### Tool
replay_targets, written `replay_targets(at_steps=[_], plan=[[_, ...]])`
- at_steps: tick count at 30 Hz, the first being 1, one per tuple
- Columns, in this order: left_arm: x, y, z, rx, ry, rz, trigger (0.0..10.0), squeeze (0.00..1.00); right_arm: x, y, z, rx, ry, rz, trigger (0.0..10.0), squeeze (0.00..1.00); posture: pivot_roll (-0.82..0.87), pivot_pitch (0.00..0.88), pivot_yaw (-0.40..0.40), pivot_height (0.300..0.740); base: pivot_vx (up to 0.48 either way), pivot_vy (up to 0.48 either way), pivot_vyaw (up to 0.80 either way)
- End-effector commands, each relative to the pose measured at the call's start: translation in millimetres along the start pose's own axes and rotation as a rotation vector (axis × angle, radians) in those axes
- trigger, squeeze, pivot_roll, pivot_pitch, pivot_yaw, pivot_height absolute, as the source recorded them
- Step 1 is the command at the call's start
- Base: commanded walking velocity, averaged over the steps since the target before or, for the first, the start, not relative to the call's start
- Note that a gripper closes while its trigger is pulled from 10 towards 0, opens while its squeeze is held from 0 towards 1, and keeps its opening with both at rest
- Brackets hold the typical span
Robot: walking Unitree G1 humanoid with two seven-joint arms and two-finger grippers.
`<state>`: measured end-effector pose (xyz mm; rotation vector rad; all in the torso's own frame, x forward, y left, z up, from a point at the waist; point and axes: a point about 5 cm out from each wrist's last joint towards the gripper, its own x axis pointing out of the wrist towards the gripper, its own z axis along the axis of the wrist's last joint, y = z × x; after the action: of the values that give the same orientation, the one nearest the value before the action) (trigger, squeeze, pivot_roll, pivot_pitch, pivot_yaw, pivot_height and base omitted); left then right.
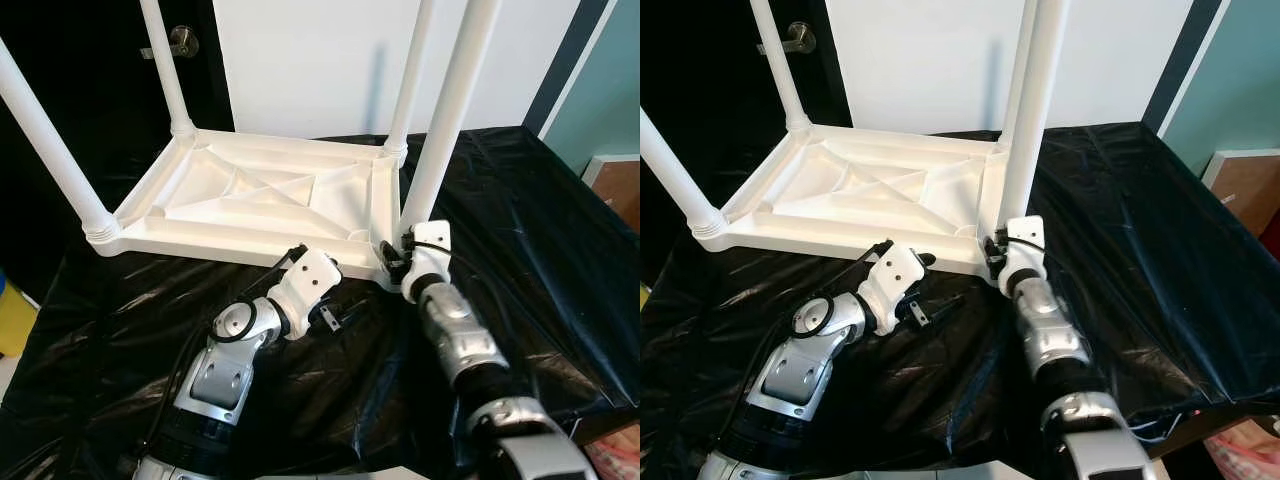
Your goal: Building children table
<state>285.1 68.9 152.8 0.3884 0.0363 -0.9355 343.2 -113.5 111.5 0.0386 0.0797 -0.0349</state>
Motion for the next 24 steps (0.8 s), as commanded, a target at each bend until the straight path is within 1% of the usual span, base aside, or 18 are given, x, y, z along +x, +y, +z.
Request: replay_targets(at_steps=[1, 2, 4, 12, 13, 16, 19, 20, 23, 24], plan=[[2.7, 1.3, -2, -0.007, 0.017, 0.056, 10.0, 0.0, -7.5, -10.4, -24, 0.011, 0.112, -0.12, 10.0, 0.0, -0.03, 0.036, -0.006, 0.74, 0.0, 0.0, 0.0], [3.4, 0.1, -2, -0.008, 0.016, 0.047, 10.0, 0.0, -8.4, -1.2, -23, 0.04, 0.117, -0.114, 10.0, 0.0, -0.03, 0.038, 0.001, 0.74, 0.0, 0.0, 0.0], [4.2, -1.8, -2, -0.009, 0.016, 0.033, 10.0, 0.0, -8.6, 8.6, -20, 0.072, 0.109, -0.08, 10.0, 0.0, -0.04, 0.04, 0.006, 0.74, 0.0, 0.0, 0.0], [4.6, -1.8, -3, -0.009, 0.019, 0.028, 10.0, 0.0, -12.9, 11.9, -14, 0.086, 0.071, -0.046, 10.0, 0.0, -0.03, 0.045, 0.006, 0.74, 0.0, 0.0, 0.0], [4.5, -1.7, -3, -0.011, 0.018, 0.029, 10.0, 0.0, -13.6, 12.9, -11, 0.088, 0.052, -0.037, 10.0, 0.0, -0.03, 0.045, 0.007, 0.74, 0.0, 0.0, 0.0], [4.7, -2.0, -3, -0.011, 0.018, 0.029, 10.0, 0.0, -14.3, 13.2, -5, 0.078, 0.021, -0.027, 10.0, 0.0, -0.03, 0.046, 0.006, 0.74, 0.0, 0.0, 0.0], [4.7, -2.1, -3, -0.011, 0.018, 0.029, 10.0, 0.0, -14.5, 13.2, -4, 0.075, 0.016, -0.027, 10.0, 0.0, -0.03, 0.046, 0.006, 0.74, 0.0, 0.0, 0.0], [4.6, -2.3, -3, -0.011, 0.019, 0.029, 10.0, 0.0, -15.3, 12.8, -2, 0.07, 0.01, -0.038, 10.0, 1.0, -0.03, 0.046, 0.005, 0.74, 0.0, 0.0, 0.0], [3.9, -2.5, -3, -0.012, 0.019, 0.03, 10.0, 0.0, -17.9, 9.2, 1, 0.073, -0.02, -0.012, 10.0, 1.0, -0.03, 0.047, 0.002, 0.74, 0.0, 0.0, 0.0], [3.3, -2.5, -4, -0.014, 0.02, 0.032, 10.0, 0.0, -21.7, 3.6, 3, 0.071, -0.054, 0.055, 10.0, 1.0, -0.03, 0.049, 0.0, 0.74, 0.0, 0.0, 0.0]])
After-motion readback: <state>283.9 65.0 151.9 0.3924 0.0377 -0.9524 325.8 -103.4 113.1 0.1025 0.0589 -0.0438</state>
